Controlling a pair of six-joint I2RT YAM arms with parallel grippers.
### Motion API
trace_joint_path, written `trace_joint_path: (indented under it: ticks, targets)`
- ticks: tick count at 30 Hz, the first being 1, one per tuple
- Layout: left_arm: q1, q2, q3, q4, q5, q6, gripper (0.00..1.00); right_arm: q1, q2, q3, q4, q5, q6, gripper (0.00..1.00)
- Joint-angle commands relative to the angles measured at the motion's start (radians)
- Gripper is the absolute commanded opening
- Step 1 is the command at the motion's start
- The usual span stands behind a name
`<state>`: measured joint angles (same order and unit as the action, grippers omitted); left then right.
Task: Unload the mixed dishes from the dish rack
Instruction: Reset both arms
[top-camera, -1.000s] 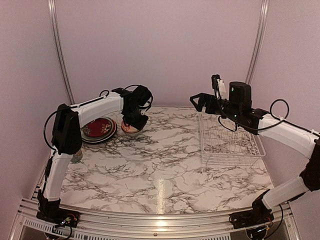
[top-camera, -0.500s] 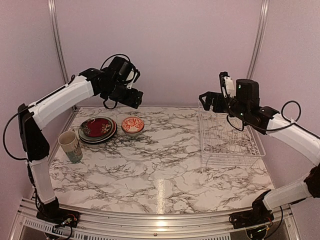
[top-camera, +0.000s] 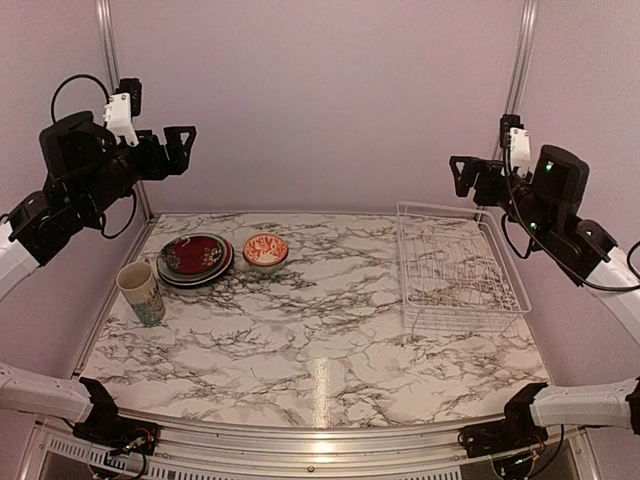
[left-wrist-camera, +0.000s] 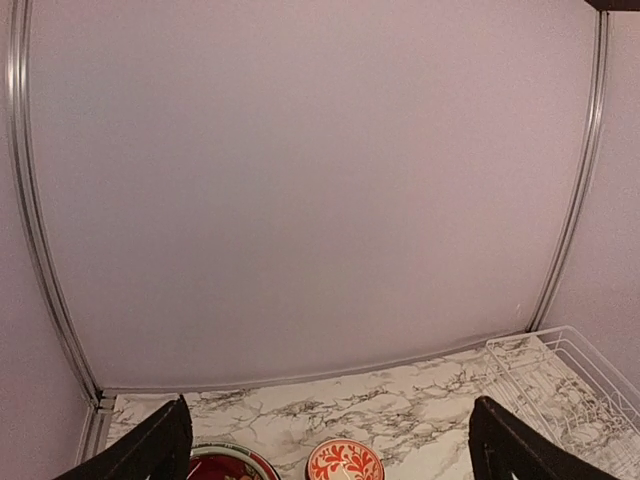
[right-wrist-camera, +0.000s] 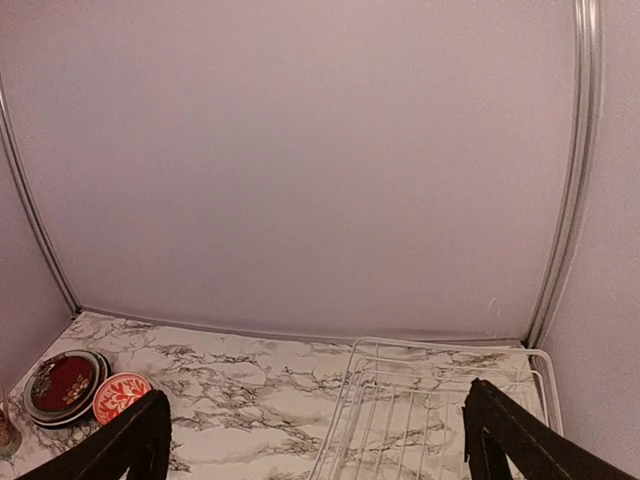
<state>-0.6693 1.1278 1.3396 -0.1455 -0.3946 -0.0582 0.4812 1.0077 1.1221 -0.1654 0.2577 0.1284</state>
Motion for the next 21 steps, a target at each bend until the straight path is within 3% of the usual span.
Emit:
trace_joint_path:
  ticks: [1,10,21]
  targets:
    - [0.004,-0.165,-0.112,0.261,-0.087,0.05,0.99,-0.006,-0.092,0.005,0.048,0.041,-0.078,0.98]
    - [0.004,-0.363,-0.203,0.332,-0.141,0.137,0.99,-0.006,-0.184,-0.02,0.133,0.036,-0.1,0.99]
    - [0.004,-0.418,-0.236,0.34,-0.168,0.174,0.99,-0.006,-0.201,-0.045,0.186,0.003,-0.116,0.99]
